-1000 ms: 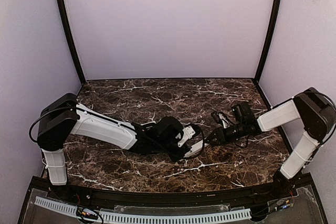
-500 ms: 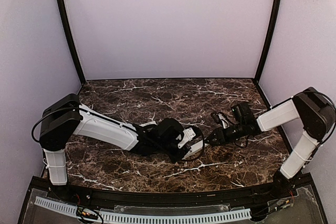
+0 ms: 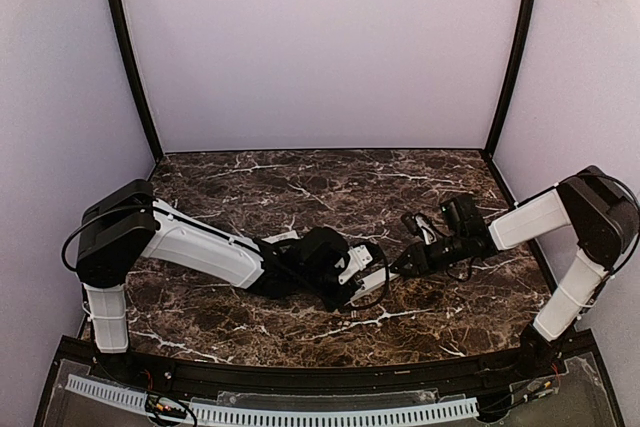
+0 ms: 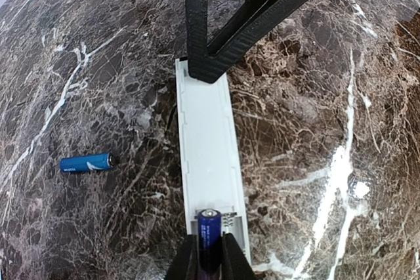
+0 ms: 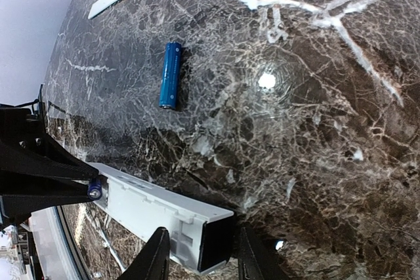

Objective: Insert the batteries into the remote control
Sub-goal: Place the battery in the battery compartment.

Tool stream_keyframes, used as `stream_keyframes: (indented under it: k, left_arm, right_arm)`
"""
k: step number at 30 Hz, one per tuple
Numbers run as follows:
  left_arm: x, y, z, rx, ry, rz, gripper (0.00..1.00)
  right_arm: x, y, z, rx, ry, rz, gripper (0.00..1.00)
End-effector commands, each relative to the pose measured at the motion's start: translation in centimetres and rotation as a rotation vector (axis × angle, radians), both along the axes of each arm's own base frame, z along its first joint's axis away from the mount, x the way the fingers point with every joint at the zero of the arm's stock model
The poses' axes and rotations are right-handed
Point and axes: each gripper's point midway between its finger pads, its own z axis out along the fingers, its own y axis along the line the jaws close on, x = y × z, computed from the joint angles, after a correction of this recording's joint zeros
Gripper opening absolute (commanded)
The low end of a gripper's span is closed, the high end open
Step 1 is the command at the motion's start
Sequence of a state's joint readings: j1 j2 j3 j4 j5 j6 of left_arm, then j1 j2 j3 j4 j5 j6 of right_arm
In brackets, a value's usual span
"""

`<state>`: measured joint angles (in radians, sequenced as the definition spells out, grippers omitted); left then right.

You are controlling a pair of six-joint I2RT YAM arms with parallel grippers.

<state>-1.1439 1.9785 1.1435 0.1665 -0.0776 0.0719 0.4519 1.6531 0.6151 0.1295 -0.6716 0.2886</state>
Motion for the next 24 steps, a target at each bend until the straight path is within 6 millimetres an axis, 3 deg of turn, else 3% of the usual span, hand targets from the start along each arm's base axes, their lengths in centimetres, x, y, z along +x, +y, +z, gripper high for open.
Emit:
stream_keyframes:
  k: [1, 12, 24]
  left_arm:
    - [-0.4, 1.4, -1.6, 0.077, 0.007, 0.008, 0.17]
    - [-0.3, 1.7, -0.5, 0.068, 0.0, 0.017, 0.25]
    - [-0.8, 1.1, 2.5, 0.009, -0.004, -0.011, 0.34]
  right_arm:
    - [0.4, 0.3, -0.2, -0.017, -0.014, 0.005, 0.35]
    - [0.5, 0.3, -0.1, -0.018, -0.022, 0.005, 0.35]
    - [0.7, 0.4, 0.3, -0.011, -0.029, 0.007, 0.35]
